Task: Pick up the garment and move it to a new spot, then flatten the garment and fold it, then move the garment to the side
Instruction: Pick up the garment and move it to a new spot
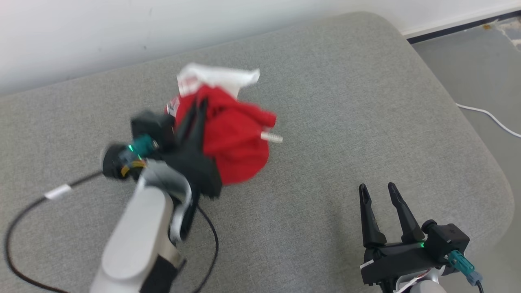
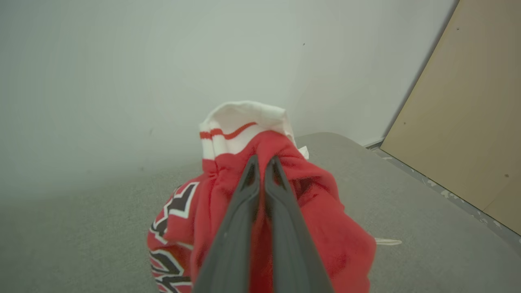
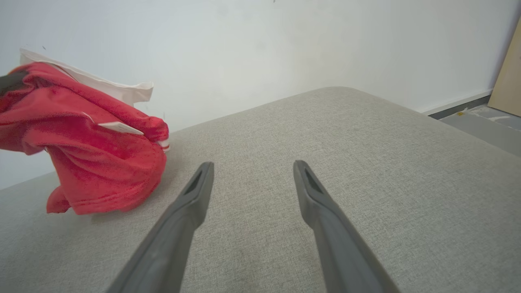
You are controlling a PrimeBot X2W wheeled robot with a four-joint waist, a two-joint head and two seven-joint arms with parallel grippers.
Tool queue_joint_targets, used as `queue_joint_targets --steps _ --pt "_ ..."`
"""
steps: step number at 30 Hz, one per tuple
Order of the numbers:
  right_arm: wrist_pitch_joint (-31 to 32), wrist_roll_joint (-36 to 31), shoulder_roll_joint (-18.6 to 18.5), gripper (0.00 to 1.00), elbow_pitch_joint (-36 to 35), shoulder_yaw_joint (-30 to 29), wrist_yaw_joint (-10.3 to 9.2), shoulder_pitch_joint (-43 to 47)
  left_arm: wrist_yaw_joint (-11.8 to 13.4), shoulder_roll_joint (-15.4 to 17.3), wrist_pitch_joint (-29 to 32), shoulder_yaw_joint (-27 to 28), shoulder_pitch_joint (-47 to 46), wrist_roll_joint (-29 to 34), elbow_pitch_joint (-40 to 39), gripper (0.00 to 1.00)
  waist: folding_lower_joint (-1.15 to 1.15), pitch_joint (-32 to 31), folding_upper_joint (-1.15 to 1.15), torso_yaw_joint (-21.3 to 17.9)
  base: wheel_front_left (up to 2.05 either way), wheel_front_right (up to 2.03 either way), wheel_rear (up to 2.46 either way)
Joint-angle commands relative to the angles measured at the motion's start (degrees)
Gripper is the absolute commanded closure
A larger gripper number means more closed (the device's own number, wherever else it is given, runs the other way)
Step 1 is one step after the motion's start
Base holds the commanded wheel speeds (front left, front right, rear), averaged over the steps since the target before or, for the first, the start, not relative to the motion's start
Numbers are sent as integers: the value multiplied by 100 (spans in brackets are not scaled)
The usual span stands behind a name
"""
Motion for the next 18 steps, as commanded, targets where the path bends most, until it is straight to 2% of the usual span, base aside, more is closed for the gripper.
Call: queue_joint_targets --steps 1,7,9,13,18 --pt "-4 14 20 0 5 0 -12 -23 -34 -22 -70 -57 138 -18 140 100 -1 57 0 16 0 0 0" --pt "-4 -42 20 0 34 60 -12 -98 -159 -89 -381 -635 391 -133 1232 100 -1 45 0 159 0 0 0" --pt "-4 -68 19 0 44 41 -12 -105 -194 -95 -624 -856 349 -328 1302 0 -1 2 0 234 0 0 0" --pt "-4 -124 20 0 61 -9 -12 -25 -76 -90 -1008 -1308 118 -765 1107 0 -1 -137 0 444 0 0 0" --pt "-4 -211 20 0 60 -148 -12 113 131 -88 -1278 -1642 -165 -905 775 0 -1 -346 0 806 0 0 0"
